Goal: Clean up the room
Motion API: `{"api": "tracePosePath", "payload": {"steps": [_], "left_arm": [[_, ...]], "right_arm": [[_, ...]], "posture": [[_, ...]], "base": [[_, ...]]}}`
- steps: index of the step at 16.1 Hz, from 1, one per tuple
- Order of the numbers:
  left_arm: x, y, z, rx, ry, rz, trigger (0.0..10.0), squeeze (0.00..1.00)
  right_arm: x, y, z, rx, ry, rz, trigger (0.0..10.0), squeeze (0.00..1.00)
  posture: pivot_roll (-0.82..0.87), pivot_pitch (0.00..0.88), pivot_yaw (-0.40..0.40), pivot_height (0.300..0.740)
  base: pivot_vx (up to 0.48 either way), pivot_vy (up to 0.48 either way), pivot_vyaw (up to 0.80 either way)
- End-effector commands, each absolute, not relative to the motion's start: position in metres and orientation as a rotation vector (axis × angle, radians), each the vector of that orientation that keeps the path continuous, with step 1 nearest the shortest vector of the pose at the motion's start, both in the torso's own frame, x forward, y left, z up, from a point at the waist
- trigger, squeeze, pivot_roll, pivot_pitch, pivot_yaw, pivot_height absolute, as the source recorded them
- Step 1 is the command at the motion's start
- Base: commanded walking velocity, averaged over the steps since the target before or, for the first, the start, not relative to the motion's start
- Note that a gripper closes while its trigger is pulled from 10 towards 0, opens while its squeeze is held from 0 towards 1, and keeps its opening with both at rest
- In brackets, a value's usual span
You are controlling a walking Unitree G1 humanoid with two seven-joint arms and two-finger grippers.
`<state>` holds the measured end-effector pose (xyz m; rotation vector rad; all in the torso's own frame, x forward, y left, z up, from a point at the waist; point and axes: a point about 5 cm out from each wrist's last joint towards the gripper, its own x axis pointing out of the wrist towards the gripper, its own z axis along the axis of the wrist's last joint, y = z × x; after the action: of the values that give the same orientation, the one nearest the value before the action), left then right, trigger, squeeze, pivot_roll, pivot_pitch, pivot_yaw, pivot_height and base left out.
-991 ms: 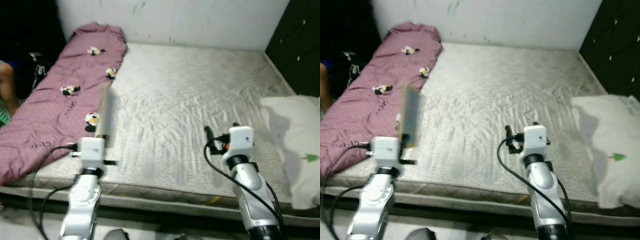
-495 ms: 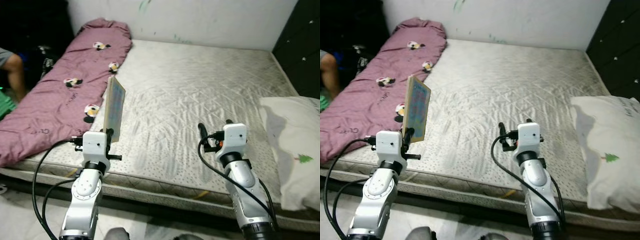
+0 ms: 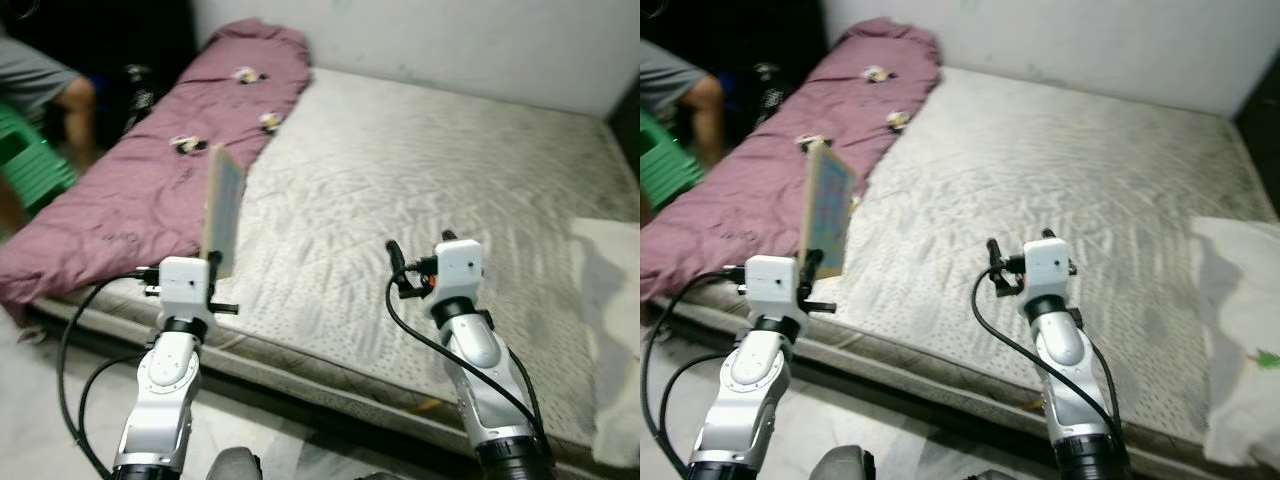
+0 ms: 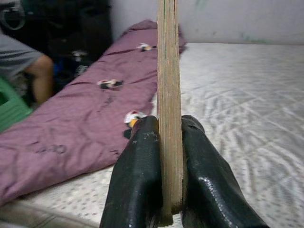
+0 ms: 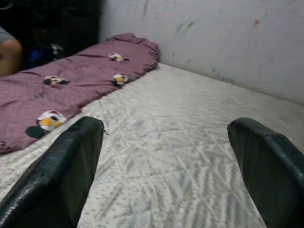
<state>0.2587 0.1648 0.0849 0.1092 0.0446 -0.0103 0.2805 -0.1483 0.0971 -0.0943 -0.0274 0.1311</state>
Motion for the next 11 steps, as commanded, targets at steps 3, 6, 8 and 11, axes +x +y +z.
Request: {"api": "tracePosePath", "payload": {"steps": [3, 6, 8, 11], "left_arm": [[0.2619, 0.1595, 0.0933, 0.114, 0.001, -0.029, 10.0, 0.00], [0.2610, 0.1584, 0.0933, 0.109, 0.002, -0.029, 10.0, 0.00], [0.2606, 0.1583, 0.0930, 0.108, 0.003, -0.028, 10.0, 0.00], [0.2606, 0.1585, 0.0926, 0.107, 0.005, -0.028, 10.0, 0.00]], "right_arm": [[0.2797, -0.1535, 0.0952, -0.100, -0.020, 0.117, 10.0, 0.00], [0.2793, -0.1536, 0.0950, -0.104, -0.017, 0.120, 10.0, 0.00], [0.2792, -0.1539, 0.0950, -0.105, -0.016, 0.120, 10.0, 0.00], [0.2789, -0.1540, 0.0948, -0.105, -0.014, 0.119, 10.0, 0.00]], "posture": [[-0.02, 0.000, -0.033, 0.740], [-0.02, 0.000, -0.038, 0.740], [-0.02, 0.000, -0.038, 0.740], [-0.02, 0.000, -0.038, 0.740]], "base": [[0.000, -0.316, 0.00], [0.000, -0.275, 0.00], [0.000, -0.291, 0.00], [0.000, -0.298, 0.00]]}}
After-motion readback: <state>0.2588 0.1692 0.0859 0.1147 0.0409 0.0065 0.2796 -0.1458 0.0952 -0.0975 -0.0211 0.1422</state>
